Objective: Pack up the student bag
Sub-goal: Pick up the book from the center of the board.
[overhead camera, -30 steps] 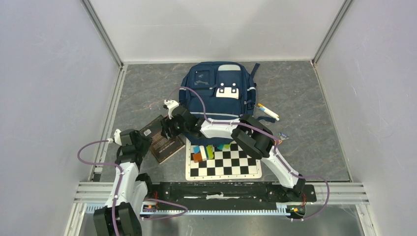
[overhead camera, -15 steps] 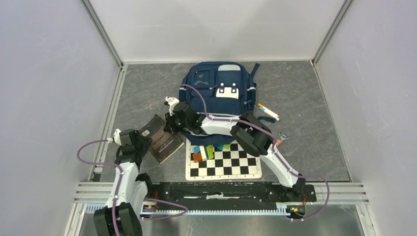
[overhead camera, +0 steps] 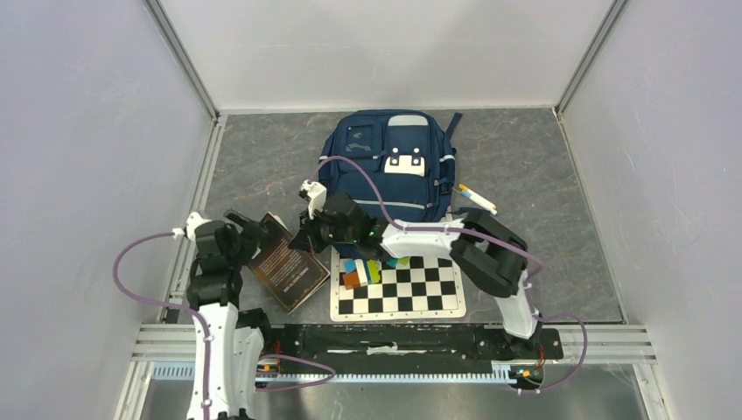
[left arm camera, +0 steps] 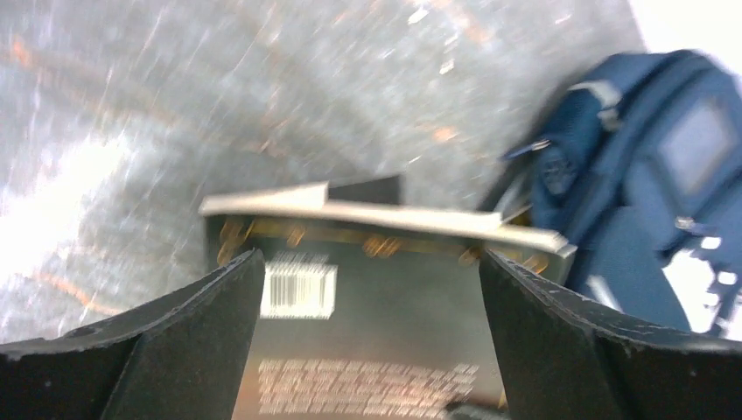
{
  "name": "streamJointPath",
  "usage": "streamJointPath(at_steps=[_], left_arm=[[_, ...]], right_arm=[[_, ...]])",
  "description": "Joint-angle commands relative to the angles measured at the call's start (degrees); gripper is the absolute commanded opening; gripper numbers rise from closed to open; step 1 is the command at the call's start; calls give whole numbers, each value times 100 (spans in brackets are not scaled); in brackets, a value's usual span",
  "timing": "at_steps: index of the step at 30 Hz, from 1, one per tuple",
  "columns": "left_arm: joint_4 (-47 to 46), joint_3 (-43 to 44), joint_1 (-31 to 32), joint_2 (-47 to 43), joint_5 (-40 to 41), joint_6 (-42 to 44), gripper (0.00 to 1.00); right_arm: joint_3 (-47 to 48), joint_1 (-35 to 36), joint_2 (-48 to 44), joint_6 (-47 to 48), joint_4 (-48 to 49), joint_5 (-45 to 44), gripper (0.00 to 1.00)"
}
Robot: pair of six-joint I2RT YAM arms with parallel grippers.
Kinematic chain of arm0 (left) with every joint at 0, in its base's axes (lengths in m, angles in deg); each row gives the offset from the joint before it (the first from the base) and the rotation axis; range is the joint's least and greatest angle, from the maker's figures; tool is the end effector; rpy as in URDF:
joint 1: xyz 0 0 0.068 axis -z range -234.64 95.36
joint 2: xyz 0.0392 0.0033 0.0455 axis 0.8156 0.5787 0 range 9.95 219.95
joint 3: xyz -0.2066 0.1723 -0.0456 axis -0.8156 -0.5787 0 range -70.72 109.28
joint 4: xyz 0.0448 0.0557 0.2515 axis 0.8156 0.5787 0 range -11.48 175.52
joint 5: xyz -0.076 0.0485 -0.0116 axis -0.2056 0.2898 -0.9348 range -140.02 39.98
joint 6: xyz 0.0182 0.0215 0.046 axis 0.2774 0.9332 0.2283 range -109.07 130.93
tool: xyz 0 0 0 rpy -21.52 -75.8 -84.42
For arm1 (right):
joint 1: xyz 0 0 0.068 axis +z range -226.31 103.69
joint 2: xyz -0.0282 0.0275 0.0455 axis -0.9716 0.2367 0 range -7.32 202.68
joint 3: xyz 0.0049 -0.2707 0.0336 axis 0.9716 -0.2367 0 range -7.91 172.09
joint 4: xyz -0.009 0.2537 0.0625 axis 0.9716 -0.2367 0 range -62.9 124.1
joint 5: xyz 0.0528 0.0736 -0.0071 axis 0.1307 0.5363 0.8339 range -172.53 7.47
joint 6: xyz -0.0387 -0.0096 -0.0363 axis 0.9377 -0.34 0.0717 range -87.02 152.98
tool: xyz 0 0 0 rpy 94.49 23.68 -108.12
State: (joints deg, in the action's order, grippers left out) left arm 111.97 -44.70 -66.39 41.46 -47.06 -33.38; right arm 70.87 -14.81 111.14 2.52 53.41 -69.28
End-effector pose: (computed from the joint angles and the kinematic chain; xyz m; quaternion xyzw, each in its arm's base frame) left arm 0.1266 0.0281 0.2190 -0.4338 0.7910 -0.0984 0.4201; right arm 0.2193 0.4209 0.1975 -0.2817 0.7681 0.4737 0.3260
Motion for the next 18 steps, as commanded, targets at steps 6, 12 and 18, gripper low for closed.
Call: streamJointPath(at_steps=[6,12,18], left_arm=[[-473,1530,32,-805,-1066,1209,100],[-1126,2043,28,-635,-2713,1198,100],[-2430,1774,29,-421,-4372,360,100]], right_arm=[[-1086,-210,-2200,111,1318,-781,0],[-1305,-619,-3224,755,909,-1290,0],[-1816,-882,-4170,886,929,-1344,0]])
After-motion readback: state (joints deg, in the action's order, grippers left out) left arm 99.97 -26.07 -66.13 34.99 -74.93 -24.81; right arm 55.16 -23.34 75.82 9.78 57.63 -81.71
